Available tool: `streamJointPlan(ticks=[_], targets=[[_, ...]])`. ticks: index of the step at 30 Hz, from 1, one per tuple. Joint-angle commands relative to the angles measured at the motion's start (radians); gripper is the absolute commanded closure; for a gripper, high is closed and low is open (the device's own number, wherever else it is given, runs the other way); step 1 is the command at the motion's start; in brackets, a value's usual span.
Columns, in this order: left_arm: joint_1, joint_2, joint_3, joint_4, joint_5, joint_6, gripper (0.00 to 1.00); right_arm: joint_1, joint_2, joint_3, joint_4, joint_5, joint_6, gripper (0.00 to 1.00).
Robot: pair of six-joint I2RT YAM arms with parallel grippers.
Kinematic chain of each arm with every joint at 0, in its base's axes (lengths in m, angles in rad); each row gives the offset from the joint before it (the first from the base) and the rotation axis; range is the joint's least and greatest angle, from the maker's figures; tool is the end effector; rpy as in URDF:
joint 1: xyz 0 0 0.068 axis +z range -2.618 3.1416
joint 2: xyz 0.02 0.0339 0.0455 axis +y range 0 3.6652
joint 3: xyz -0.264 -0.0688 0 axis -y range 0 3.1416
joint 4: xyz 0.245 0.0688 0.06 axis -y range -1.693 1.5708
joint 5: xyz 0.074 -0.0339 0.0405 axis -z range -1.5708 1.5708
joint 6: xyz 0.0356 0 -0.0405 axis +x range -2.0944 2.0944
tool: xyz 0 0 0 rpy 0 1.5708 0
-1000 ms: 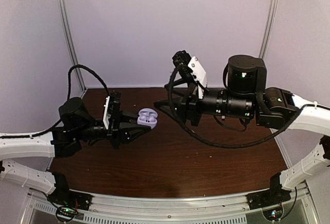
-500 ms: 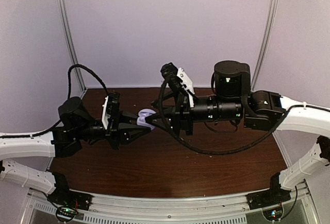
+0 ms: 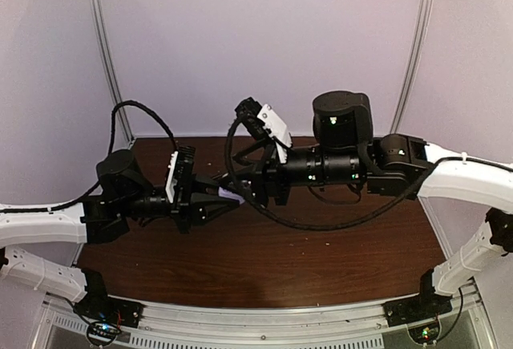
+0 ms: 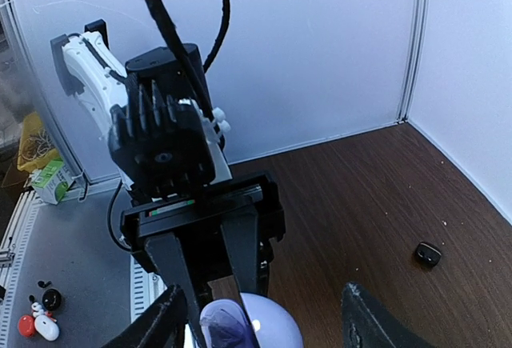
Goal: Insert the wireless bluetooth earbuds into the charging case
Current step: Close the charging case with the earbuds.
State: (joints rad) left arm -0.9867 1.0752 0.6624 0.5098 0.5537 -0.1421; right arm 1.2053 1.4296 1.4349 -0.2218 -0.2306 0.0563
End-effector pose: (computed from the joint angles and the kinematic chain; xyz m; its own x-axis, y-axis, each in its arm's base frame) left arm 0.1204 -0.2162 0.3125 -0.0885 -0.0846 -0.9925 0.9957 0.0207 -0.0905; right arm 0.1117 0.3145 0.4128 -0.1323 -0.1925 -0.9723 -0.9831 0.1505 0.1040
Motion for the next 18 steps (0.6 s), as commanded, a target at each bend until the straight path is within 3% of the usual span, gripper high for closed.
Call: streamJointPlan(ticks=[1, 7, 18], targets=[[-0.010, 0.006, 0.033, 0.013, -0.016, 0.027, 1.00, -0.004, 0.023, 0.031, -0.045, 0.040, 0.005, 0.35], [-0.012, 0.001, 0.027, 0.010, -0.021, 0.033, 1.00, -0.004, 0.032, 0.029, -0.047, 0.078, 0.011, 0.37], [-0.012, 0.009, 0.028, 0.013, -0.026, 0.038, 1.00, -0.012, 0.009, 0.023, 0.003, -0.031, 0.042, 0.31]])
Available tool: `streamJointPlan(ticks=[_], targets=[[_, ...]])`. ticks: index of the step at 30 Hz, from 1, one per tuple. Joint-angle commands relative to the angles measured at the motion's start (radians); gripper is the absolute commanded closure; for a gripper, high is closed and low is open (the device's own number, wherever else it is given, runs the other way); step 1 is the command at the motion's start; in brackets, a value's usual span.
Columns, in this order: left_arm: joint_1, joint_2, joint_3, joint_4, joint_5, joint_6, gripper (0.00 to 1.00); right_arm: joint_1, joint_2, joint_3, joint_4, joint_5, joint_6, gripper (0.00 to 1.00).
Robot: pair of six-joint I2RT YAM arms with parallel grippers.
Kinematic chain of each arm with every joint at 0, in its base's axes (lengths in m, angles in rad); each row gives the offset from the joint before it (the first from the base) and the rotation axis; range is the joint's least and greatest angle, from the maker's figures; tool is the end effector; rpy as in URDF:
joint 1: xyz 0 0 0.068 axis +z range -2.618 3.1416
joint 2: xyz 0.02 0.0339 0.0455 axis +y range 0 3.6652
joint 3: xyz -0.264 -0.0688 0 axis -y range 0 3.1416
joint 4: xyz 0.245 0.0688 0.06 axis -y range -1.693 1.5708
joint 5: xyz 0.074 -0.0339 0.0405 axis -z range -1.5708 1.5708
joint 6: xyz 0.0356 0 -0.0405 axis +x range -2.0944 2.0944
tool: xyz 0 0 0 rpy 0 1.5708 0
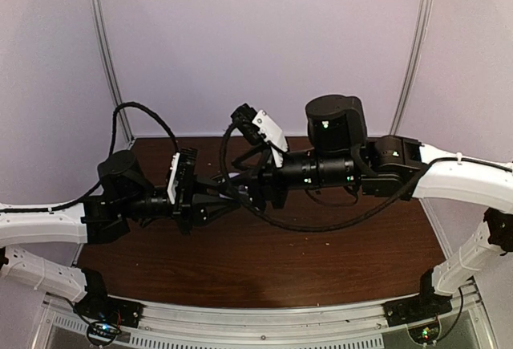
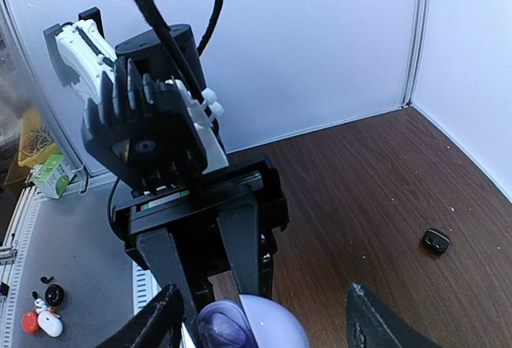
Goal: Insert the wireless bluetooth earbuds into the charging case
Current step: Close the charging case with the earbuds.
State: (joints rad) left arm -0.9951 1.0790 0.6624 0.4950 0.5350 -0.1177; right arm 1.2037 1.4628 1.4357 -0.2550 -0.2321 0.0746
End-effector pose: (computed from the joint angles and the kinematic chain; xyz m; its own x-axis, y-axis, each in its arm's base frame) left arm 0.1198 -0.2179 0.3101 -0.0749 -0.0702 -0.9947 0.9964 0.0340 -0.0774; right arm 0.1153 0.3226 0.3991 -0.1732 -0.2484 -0.9530 -0.9774 0.1620 0.1354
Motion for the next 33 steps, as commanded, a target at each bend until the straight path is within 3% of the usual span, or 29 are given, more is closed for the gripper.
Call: streamJointPlan(ticks=[1, 29, 33], targets=[[-0.004, 0.006, 0.028, 0.028, -0.008, 0.013, 1.00, -0.015, -0.025, 0.021, 0.038, -0.028, 0.027, 0.31], [-0.005, -0.017, 0.022, 0.030, -0.014, 0.010, 1.00, -0.043, -0.005, -0.063, 0.002, 0.044, 0.032, 0.39], [-0.005, -0.022, 0.019, 0.029, -0.019, -0.003, 1.00, -0.042, -0.013, -0.064, 0.016, -0.014, 0.029, 0.42]])
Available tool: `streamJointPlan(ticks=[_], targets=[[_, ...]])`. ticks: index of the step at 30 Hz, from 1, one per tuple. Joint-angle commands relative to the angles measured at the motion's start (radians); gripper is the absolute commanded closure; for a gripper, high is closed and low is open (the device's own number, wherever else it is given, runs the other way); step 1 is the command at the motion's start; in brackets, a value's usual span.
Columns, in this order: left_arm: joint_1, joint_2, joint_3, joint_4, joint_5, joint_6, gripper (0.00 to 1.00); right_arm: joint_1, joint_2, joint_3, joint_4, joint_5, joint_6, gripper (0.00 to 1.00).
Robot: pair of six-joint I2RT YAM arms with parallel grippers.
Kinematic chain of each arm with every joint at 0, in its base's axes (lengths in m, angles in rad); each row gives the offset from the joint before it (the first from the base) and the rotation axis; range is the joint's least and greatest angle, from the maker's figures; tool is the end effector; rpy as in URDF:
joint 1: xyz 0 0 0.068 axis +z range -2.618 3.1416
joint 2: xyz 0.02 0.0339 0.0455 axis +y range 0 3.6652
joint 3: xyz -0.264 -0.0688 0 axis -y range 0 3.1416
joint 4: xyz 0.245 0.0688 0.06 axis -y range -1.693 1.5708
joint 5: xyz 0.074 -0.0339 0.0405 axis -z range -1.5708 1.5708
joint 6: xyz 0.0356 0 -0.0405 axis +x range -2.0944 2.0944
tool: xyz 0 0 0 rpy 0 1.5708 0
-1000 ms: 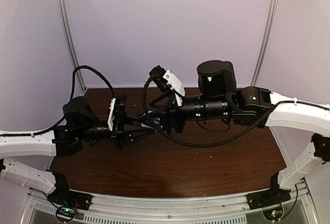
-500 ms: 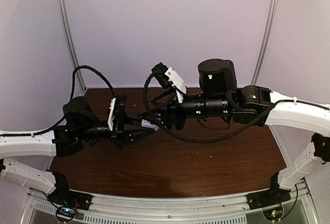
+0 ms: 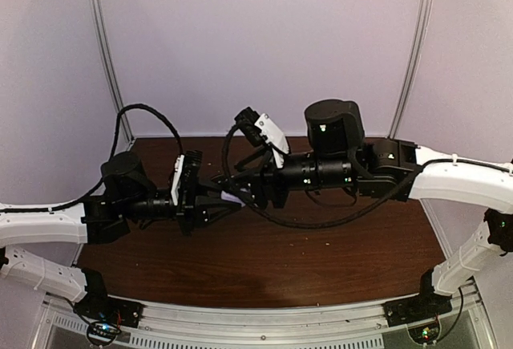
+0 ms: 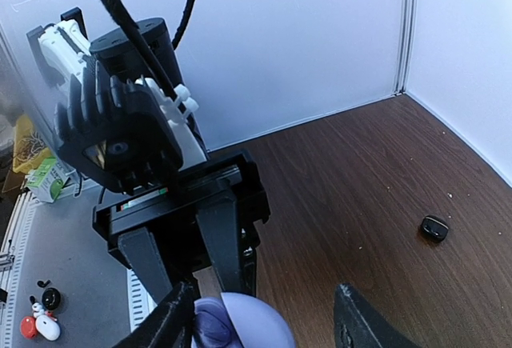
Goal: Insert the wireless bluetooth earbuds into the charging case
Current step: Close the charging case with the earbuds.
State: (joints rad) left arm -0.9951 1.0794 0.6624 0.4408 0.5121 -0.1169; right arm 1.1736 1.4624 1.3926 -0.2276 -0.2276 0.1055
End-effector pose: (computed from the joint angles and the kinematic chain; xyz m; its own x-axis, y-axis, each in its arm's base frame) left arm 0.1208 -0.2181 0.3044 -0.1035 -0.0272 -0.9943 0.9926 0.0609 -0.1050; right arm 0.1256 0.3203 0.3869 -0.2161 -0.2500 -0.9438 -0.9644 0.2054 0.1664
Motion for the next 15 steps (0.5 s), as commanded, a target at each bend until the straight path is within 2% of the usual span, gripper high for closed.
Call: streamJointPlan(ticks=[1, 7, 15], targets=[[-0.004, -0.023, 0.018, 0.085, -0.001, -0.009, 1.00, -0.012, -0.017, -0.022, -0.001, -0.048, -0.002, 0.42], [-0.004, -0.022, 0.011, 0.092, -0.018, -0.033, 1.00, -0.010, -0.072, -0.055, 0.086, -0.187, 0.003, 0.40], [-0.005, -0.022, 0.016, 0.096, -0.046, -0.038, 1.00, -0.007, -0.056, -0.044, 0.061, -0.306, -0.007, 0.43]])
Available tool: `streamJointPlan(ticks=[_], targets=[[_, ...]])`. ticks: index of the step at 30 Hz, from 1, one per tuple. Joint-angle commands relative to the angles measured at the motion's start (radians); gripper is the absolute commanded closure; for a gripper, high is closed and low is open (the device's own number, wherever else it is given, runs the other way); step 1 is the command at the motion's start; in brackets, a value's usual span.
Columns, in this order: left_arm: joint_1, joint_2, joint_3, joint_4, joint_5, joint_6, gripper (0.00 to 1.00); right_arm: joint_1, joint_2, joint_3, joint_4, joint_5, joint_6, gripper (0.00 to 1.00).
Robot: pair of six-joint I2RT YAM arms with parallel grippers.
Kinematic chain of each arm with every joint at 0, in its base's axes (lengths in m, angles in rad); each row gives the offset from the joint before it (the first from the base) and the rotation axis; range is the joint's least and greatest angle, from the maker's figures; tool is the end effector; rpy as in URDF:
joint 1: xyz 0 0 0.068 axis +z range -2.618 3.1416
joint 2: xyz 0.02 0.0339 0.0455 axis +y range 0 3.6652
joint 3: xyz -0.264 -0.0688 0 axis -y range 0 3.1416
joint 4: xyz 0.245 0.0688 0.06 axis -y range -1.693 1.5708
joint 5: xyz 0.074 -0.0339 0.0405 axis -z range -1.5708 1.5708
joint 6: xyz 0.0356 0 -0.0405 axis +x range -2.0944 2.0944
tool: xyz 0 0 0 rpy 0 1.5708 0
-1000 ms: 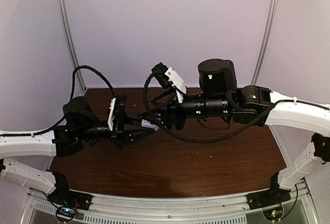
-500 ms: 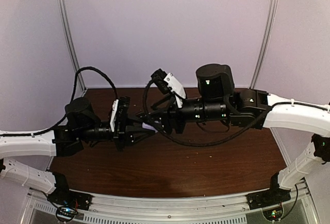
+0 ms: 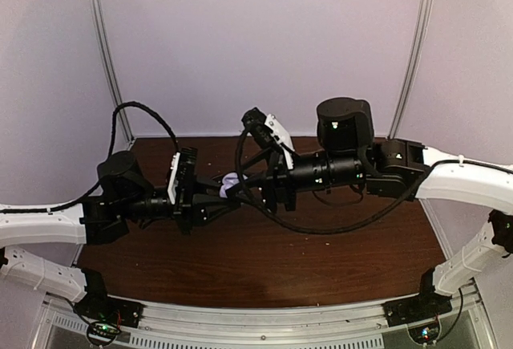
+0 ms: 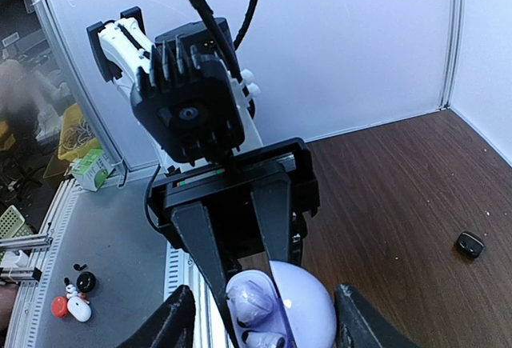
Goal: Insert the wireless bluetooth earbuds into the charging case
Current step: Close the charging case with the earbuds.
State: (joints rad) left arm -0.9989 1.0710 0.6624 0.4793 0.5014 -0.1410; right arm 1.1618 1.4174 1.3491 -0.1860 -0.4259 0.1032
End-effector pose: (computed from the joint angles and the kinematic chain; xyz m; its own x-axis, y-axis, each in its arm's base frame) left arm 0.1194 -0.2170 0.3104 -0.1022 -0.0688 -0.9924 0.9923 0.0624 -0.1066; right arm 0.1182 0.3097 0.3908 -0.2020 -0.2301 -0.9520 -0.9790 0.0191 0.2031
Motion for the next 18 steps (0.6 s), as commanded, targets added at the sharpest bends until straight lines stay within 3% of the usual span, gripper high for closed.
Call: streamJointPlan(ticks=[1, 12, 18], targets=[[-0.001, -0.013, 0.017, 0.058, -0.040, -0.015, 1.00, 0.007, -0.013, -0.002, 0.020, -0.112, -0.008, 0.43], [0.000, -0.010, 0.025, 0.033, -0.112, -0.042, 1.00, 0.047, -0.026, -0.002, 0.003, -0.192, -0.063, 0.55], [0.001, 0.005, 0.038, 0.013, -0.137, -0.041, 1.00, 0.071, -0.027, 0.003, -0.009, -0.210, -0.091, 0.56]])
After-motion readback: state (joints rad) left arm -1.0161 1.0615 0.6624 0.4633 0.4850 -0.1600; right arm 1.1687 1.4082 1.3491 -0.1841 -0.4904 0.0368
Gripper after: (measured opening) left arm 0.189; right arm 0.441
